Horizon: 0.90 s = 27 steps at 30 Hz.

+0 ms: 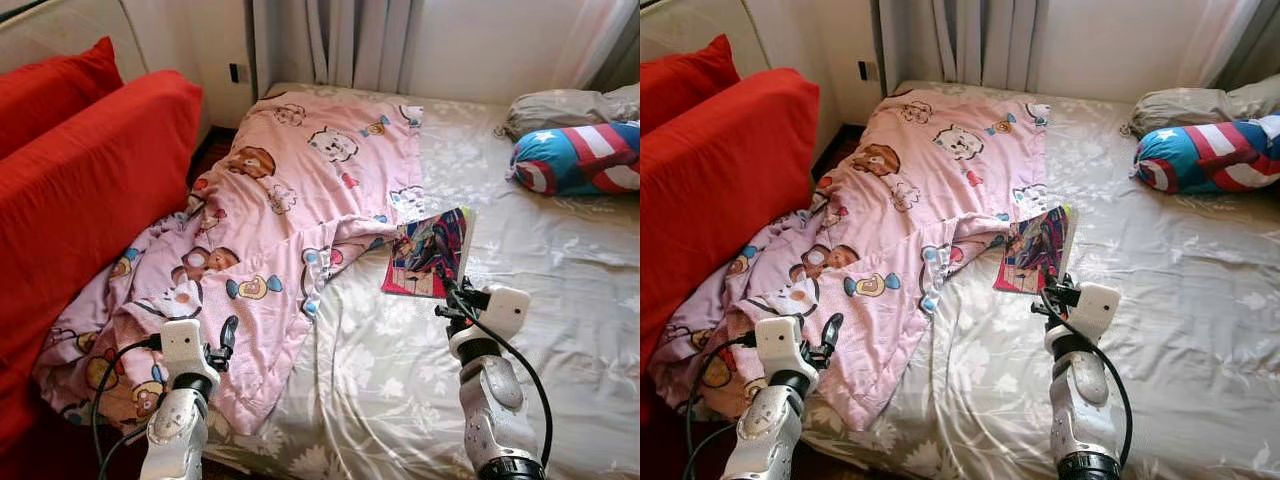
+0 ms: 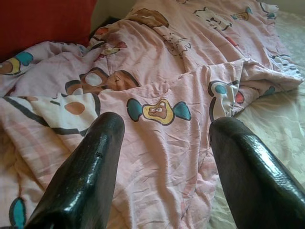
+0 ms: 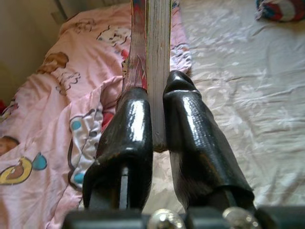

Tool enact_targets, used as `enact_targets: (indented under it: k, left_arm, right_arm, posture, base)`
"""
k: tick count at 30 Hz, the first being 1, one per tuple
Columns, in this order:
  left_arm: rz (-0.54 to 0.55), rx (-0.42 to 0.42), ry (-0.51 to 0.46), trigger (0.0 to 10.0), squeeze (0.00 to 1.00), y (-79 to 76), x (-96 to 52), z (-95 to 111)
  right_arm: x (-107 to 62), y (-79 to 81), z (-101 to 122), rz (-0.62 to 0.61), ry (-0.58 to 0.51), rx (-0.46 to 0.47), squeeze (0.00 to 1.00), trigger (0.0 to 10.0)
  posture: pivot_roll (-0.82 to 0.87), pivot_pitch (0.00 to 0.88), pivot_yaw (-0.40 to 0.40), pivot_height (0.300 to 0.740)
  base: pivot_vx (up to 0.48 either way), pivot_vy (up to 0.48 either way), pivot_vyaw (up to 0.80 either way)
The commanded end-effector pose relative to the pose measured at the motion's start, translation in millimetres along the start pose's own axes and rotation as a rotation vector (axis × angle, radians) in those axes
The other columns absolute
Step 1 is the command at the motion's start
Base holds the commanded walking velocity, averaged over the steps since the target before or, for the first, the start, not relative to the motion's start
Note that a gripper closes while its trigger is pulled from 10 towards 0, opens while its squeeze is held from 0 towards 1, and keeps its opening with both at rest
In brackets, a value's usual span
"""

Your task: Clean up the room

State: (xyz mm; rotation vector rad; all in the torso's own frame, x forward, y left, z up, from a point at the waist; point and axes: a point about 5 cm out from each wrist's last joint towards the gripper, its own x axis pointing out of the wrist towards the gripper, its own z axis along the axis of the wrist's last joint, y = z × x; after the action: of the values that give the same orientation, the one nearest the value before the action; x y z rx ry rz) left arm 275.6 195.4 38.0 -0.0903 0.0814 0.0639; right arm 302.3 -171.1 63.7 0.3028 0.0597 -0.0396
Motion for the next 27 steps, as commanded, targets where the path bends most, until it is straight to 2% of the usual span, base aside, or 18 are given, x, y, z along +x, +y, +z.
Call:
enact_targets:
  k: [1,8,19,27]
  left_arm:
    - [0.011,0.004,0.008,10.0,0.0,3.5,-3.1,-3.2]
    - [0.006,0.019,0.006,10.0,0.0,4.1,-3.4,-3.2]
    - [0.007,0.023,-0.002,10.0,0.0,3.4,-2.3,-2.0]
    - [0.008,0.024,-0.003,10.0,0.0,4.5,-3.6,-2.5]
  right_arm:
    - [2.7,3.7,2.8,0.009,-0.009,-0.004,0.0,10.0]
    - [1.0,0.2,-1.2,-0.016,0.013,-0.002,0.0,10.0]
    - [-1.2,-3.6,-4.6,-0.044,0.023,-0.026,0.0,10.0]
    - [-1.8,-3.8,-4.5,-0.051,0.015,-0.023,0.0,10.0]
  posture:
    - [0.03,0.091,-0.065,0.74]
    - [0.03,0.094,-0.064,0.74]
    - [0.03,0.097,-0.063,0.74]
    - [0.03,0.101,-0.062,0.74]
  base:
    - [0.0,0.0,0.0]
    - [0.0,0.0,0.0]
    - [0.0,-0.339,-0.71]
    - [0.0,-0.34,0.0]
